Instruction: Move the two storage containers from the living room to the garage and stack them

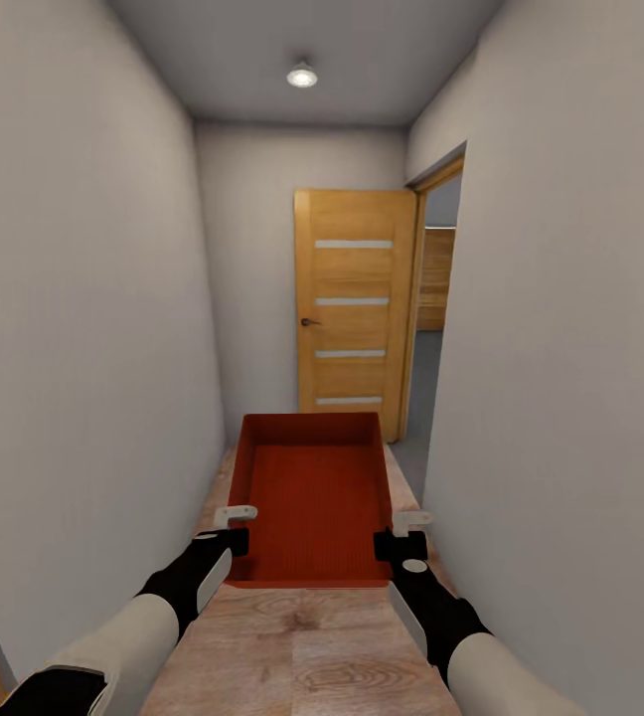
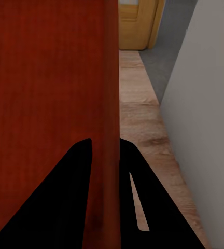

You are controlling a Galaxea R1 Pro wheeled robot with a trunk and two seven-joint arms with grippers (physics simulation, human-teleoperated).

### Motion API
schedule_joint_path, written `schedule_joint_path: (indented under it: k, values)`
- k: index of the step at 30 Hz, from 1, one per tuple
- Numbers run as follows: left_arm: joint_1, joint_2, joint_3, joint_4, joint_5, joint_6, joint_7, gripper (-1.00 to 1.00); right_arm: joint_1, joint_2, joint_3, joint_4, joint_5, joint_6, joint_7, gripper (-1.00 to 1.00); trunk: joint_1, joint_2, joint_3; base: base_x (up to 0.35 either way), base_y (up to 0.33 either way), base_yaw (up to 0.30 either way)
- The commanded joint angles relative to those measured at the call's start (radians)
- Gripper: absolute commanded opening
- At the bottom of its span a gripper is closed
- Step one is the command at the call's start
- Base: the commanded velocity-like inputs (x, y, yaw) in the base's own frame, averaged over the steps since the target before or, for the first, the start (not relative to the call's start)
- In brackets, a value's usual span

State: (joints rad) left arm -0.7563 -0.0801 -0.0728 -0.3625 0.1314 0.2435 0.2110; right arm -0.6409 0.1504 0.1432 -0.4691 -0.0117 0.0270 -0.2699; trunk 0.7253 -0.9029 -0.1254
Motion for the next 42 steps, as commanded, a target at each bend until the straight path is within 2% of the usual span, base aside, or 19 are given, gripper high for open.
schedule_joint_path:
  k: [1, 42]
  values:
    - [-0.001, 0.043, 0.004, -0.032, -0.02, -0.041, 0.027, -1.0, 0.0, -0.009, 0.004, 0.003, -0.01, 0.001, -0.009, -1.0, 0.001, -0.001, -0.002, 0.322, 0.0, 0.0]
    - [-0.001, 0.048, 0.004, -0.032, -0.019, -0.041, 0.027, -1.0, 0.0, -0.009, 0.005, 0.003, -0.009, 0.002, -0.011, -1.0, 0.001, -0.001, -0.002, 0.322, 0.0, 0.0]
